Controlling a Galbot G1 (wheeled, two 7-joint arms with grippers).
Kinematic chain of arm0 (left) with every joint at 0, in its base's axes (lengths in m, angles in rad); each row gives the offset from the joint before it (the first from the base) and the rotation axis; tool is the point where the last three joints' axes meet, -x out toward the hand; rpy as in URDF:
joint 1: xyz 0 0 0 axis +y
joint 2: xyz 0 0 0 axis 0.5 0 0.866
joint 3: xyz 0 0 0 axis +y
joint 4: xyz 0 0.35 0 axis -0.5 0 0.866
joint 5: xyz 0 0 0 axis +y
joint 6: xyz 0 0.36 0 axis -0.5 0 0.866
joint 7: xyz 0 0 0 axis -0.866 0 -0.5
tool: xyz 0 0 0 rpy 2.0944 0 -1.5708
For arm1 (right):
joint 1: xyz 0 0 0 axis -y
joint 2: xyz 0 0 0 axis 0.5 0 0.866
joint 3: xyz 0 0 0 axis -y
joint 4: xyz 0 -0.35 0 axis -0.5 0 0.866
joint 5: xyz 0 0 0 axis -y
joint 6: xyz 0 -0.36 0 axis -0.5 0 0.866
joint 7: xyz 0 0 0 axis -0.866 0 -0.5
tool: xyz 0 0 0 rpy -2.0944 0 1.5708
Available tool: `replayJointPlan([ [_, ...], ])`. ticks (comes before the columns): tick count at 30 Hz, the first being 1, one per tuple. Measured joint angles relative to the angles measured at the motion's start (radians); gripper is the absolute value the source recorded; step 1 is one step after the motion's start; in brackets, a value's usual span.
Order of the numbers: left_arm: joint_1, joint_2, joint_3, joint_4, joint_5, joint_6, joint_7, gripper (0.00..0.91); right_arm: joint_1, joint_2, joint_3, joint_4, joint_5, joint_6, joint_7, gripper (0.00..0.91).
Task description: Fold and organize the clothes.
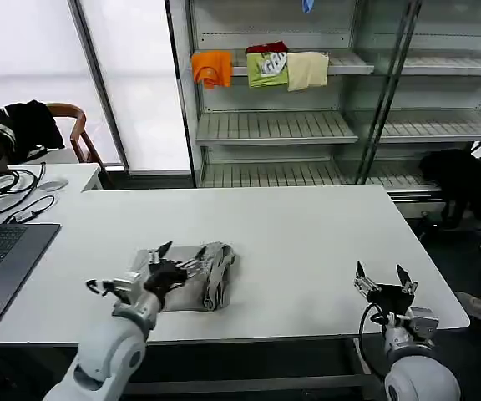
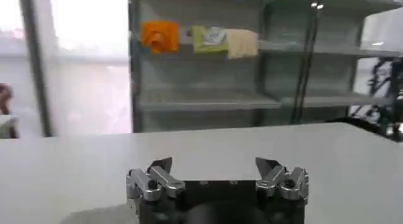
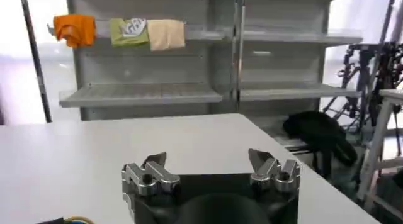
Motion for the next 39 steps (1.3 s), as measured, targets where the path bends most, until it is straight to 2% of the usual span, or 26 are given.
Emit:
replayJointPlan([
  [8, 0.108, 0.037, -0.15, -0.007, 0.034, 0.0, 0.006, 0.907, 0.047, -0.006, -0.05, -0.02, 0.012, -0.008, 0.004, 0.907],
  [18, 0.171, 0.072, -0.253, 0.004, 0.044, 0.0, 0.043, 0.907, 0.07, -0.004, -0.078, -0.026, 0.012, -0.015, 0.006, 0.907],
  [39, 0.115, 0.073, -0.231, 0.129, -0.056, -0.001, 0.14, 0.907, 0.063, 0.002, -0.075, -0.034, -0.006, -0.02, 0.007, 0.907],
])
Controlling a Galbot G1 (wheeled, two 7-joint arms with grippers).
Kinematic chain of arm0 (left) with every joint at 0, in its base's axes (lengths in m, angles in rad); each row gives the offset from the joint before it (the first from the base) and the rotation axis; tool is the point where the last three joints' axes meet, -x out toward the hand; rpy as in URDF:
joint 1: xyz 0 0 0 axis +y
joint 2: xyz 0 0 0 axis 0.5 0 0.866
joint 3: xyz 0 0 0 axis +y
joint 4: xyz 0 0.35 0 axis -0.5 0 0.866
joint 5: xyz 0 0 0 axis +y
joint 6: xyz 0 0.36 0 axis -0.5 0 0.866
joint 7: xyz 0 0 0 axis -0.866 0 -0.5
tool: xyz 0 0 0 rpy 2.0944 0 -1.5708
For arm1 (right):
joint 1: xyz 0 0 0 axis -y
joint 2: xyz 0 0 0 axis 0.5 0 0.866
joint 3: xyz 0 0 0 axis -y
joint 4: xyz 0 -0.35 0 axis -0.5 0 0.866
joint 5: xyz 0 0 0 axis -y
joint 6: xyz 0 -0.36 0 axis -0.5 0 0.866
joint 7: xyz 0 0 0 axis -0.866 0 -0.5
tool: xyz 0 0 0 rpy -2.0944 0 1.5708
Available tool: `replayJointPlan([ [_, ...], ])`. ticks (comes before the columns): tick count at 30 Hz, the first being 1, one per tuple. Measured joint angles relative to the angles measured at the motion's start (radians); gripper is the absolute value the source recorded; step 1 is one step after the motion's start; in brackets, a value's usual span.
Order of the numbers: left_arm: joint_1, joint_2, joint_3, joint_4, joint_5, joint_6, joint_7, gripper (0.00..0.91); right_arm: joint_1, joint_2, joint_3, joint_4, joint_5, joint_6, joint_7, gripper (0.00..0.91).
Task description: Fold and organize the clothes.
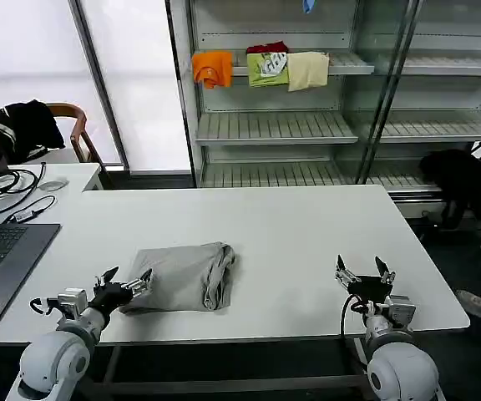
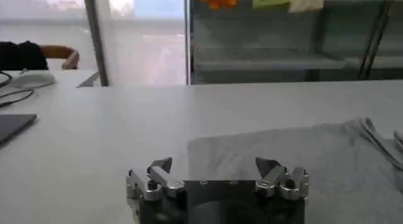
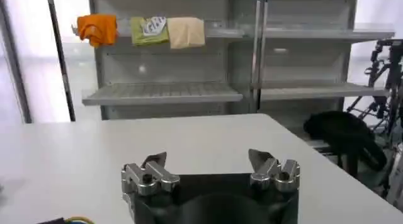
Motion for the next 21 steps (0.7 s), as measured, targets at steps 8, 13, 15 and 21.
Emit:
replayJointPlan([
  [8, -0.027, 0.001, 0.018, 0.033, -0.024, 0.0, 0.017, 0.907, -0.013, 0.004, 0.005, -0.002, -0.004, 0.006, 0.0, 0.907],
  [13, -0.032, 0.002, 0.02, 0.052, -0.033, -0.001, 0.028, 0.907, -0.021, 0.007, 0.007, 0.003, -0.006, 0.007, 0.0, 0.907],
  [15, -0.036, 0.002, 0.021, 0.06, -0.035, -0.001, 0.032, 0.887, -0.024, 0.007, 0.008, 0.004, -0.007, 0.008, -0.001, 0.907],
  [21, -0.04, 0.002, 0.029, 0.078, -0.039, -0.002, 0.045, 0.191, -0.029, 0.009, 0.014, 0.007, -0.009, 0.009, -0.001, 0.907],
])
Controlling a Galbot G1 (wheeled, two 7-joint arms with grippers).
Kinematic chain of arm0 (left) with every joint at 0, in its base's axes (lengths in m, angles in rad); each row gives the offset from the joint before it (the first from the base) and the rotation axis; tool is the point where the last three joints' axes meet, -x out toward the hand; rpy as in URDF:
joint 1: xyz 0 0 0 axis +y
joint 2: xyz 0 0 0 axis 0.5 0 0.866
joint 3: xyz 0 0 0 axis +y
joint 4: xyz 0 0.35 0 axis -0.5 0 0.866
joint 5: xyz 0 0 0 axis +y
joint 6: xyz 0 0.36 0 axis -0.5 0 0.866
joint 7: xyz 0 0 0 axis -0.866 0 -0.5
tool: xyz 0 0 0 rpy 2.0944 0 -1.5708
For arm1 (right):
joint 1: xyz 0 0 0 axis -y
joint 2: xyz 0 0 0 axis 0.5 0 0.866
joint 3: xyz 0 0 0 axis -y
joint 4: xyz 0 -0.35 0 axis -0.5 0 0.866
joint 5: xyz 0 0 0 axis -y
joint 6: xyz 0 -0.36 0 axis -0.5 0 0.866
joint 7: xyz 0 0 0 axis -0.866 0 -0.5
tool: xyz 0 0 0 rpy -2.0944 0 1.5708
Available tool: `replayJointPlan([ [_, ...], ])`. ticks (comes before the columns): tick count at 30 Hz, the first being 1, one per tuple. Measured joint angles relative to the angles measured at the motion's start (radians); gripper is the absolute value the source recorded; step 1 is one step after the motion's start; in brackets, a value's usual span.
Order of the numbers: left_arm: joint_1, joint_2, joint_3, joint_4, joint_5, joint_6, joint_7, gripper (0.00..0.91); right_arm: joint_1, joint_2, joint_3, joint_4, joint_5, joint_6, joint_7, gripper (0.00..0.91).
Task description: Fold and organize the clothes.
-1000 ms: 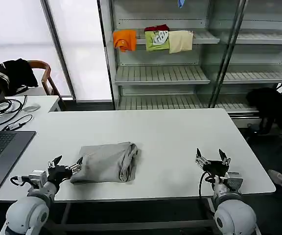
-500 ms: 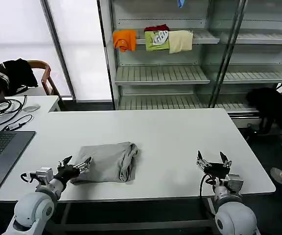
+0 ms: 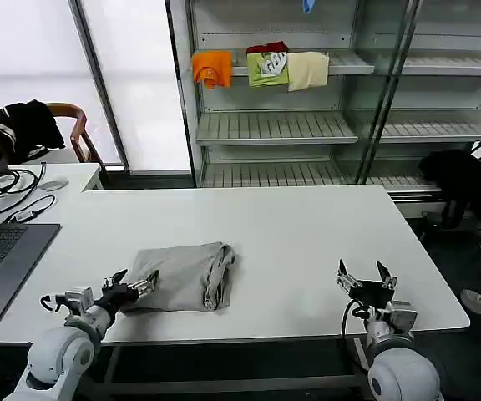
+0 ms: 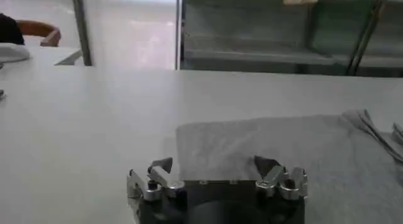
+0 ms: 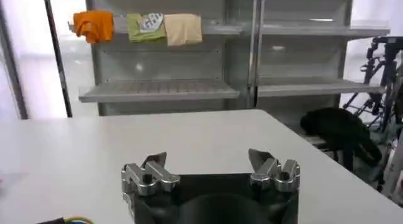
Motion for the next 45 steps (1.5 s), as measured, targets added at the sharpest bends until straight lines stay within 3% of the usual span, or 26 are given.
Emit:
replayJointPlan([
  [2, 0.0, -0.001, 0.004, 0.002, -0.002, 0.0, 0.004, 0.03, -0.001, 0.0, 0.002, 0.0, 0.0, 0.0, 0.0, 0.907],
  [4, 0.0, -0.003, 0.008, 0.005, -0.003, 0.0, 0.006, 0.01, -0.001, 0.0, 0.005, 0.003, 0.0, 0.001, 0.0, 0.907],
  [33, -0.011, 0.009, -0.02, 0.073, -0.031, -0.037, 0.01, 0.01, 0.008, 0.004, 0.016, -0.001, 0.001, 0.01, 0.006, 0.907],
  [39, -0.022, 0.06, -0.09, 0.108, -0.05, -0.042, 0.02, 0.01, 0.016, 0.0, 0.013, -0.006, 0.005, 0.01, 0.006, 0.907],
  [45, -0.037, 0.165, -0.197, 0.172, -0.057, -0.057, 0.035, 0.01, 0.024, 0.003, 0.005, -0.012, 0.006, 0.01, 0.006, 0.907],
])
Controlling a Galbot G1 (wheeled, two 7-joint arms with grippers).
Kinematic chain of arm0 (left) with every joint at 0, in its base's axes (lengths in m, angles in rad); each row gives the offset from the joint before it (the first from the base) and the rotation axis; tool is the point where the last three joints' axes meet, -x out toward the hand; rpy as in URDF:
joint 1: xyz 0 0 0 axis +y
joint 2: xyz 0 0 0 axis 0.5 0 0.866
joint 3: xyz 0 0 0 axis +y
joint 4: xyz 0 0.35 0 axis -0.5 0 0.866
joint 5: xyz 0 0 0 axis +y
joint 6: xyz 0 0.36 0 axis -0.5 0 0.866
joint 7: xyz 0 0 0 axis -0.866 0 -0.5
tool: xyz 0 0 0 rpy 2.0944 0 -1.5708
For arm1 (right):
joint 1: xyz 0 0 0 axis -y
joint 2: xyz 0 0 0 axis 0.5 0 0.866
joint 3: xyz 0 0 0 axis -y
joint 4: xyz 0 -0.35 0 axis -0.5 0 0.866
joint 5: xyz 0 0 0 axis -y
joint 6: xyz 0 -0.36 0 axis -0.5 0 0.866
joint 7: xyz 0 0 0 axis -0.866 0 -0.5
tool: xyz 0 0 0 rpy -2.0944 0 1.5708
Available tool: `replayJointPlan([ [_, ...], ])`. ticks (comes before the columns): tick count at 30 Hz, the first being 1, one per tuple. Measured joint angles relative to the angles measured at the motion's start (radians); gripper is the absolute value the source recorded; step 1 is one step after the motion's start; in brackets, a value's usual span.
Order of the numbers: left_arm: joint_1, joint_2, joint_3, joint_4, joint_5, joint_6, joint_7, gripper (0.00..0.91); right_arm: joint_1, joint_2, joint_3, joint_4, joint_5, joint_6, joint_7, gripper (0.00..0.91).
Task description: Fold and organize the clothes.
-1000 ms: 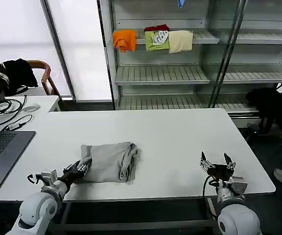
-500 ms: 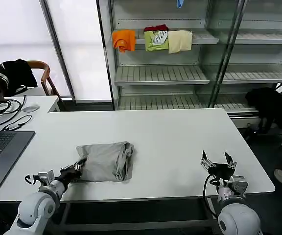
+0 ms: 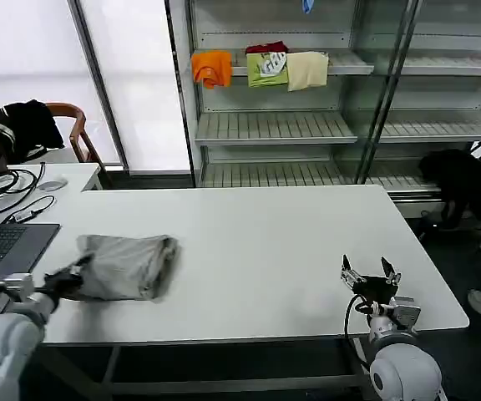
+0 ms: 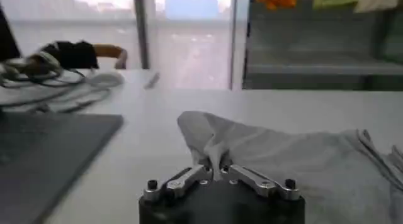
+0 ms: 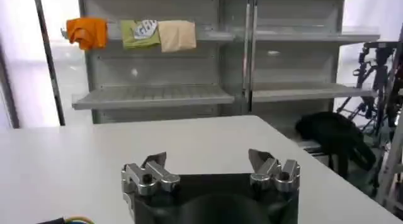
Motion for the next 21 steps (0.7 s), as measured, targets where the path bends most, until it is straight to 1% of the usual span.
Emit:
replayJointPlan([
  [4, -0.015, 0.083, -0.07, 0.022, -0.012, 0.003, 0.0, 0.01, 0.0, 0.004, -0.005, -0.001, -0.001, 0.0, 0.001, 0.907],
  [10, -0.017, 0.145, -0.129, 0.007, -0.015, 0.018, -0.011, 0.01, -0.008, 0.011, -0.002, 0.008, -0.002, 0.0, 0.001, 0.907],
  [15, 0.0, 0.165, -0.146, -0.04, 0.001, 0.024, -0.014, 0.01, -0.02, 0.01, 0.007, 0.02, -0.002, 0.001, 0.001, 0.907],
  [21, 0.048, 0.151, -0.115, -0.165, 0.038, 0.041, -0.038, 0.01, -0.049, 0.013, 0.034, 0.044, 0.003, 0.002, 0.003, 0.907],
])
